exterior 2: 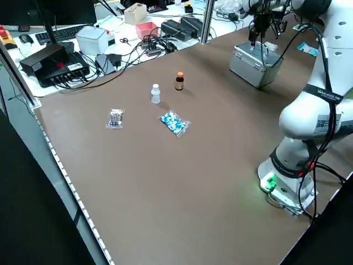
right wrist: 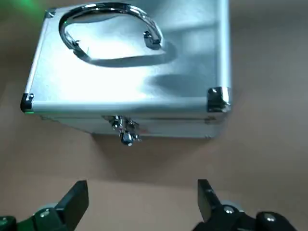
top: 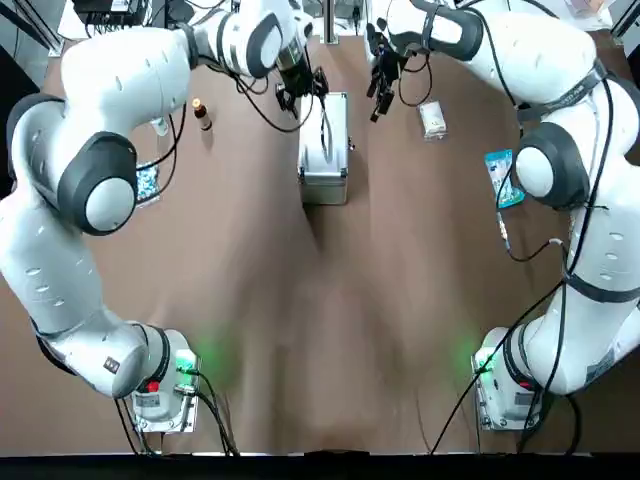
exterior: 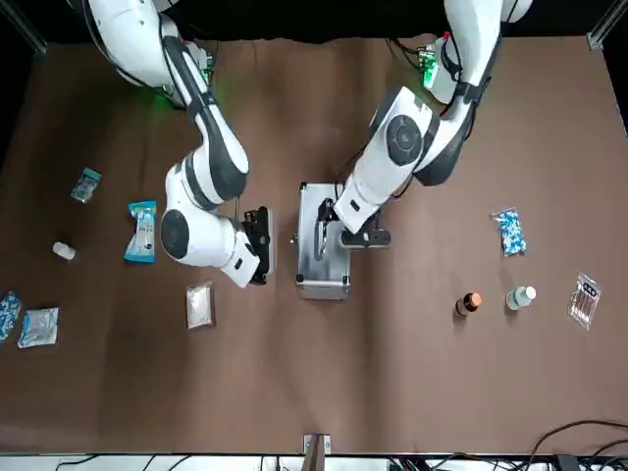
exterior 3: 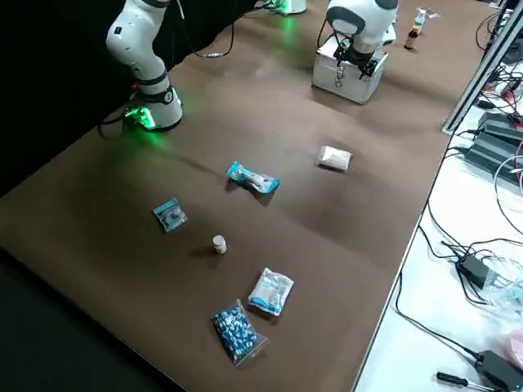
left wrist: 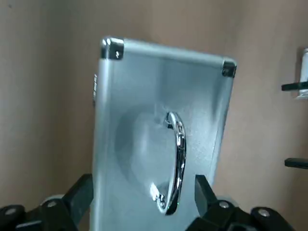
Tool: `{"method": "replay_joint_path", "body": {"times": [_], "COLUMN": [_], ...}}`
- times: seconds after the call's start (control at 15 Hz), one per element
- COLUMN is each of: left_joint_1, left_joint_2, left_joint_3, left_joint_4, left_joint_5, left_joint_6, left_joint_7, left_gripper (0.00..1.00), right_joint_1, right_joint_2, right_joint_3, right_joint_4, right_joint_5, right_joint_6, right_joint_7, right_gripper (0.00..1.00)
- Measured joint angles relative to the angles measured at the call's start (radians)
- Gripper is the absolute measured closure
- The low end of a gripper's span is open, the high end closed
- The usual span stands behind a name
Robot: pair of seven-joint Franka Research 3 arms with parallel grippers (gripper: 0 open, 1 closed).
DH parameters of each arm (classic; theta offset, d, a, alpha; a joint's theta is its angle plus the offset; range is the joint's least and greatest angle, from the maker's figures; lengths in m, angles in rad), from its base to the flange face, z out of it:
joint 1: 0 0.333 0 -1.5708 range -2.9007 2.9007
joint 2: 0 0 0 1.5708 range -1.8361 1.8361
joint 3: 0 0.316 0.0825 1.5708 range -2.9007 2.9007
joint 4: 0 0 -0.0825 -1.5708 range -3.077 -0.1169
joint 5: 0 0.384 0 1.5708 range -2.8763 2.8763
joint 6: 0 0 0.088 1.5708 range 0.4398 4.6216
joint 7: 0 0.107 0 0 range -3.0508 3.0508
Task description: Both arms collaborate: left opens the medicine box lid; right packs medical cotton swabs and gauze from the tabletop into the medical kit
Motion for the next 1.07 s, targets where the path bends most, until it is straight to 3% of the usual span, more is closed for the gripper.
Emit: {"method": "replay_joint_path", "body": {"times": [0.33, 0.47, 0.6, 0.8, 0.87, 1.0, 1.07], "left_joint_1": [-0.010, -0.027, -0.047, -0.055, -0.055, -0.055, -0.056], "left_joint_2": [0.012, 0.013, 0.013, 0.013, 0.014, 0.019, 0.021], "left_joint_3": [0.000, 0.000, 0.000, 0.000, 0.000, 0.000, 0.000], "left_joint_4": [-0.004, -0.006, -0.010, -0.010, -0.010, -0.010, -0.009], "left_joint_5": [0.040, 0.042, 0.043, 0.043, 0.043, 0.046, 0.054], "left_joint_6": [0.010, 0.009, 0.009, 0.010, 0.010, 0.010, 0.011], "left_joint_7": [-0.041, -0.074, -0.100, -0.110, -0.110, -0.110, -0.110], "left_gripper": [0.15, 0.19, 0.30, 0.33, 0.41, 0.44, 0.53], "right_joint_1": [0.012, 0.017, 0.020, 0.020, 0.020, 0.020, 0.020], "right_joint_2": [0.040, 0.044, 0.049, 0.051, 0.051, 0.051, 0.051], "right_joint_3": [0.004, 0.005, 0.005, 0.005, 0.005, 0.004, 0.004], "right_joint_4": [-0.011, -0.047, -0.084, -0.120, -0.128, -0.147, -0.156], "right_joint_5": [0.134, 0.183, 0.249, 0.299, 0.319, 0.376, 0.400], "right_joint_6": [0.037, 0.073, 0.088, 0.094, 0.094, 0.094, 0.094], "right_joint_7": [-0.128, -0.201, -0.284, -0.340, -0.345, -0.372, -0.393], "right_gripper": [0.00, 0.00, 0.00, 0.01, 0.02, 0.03, 0.04]}}
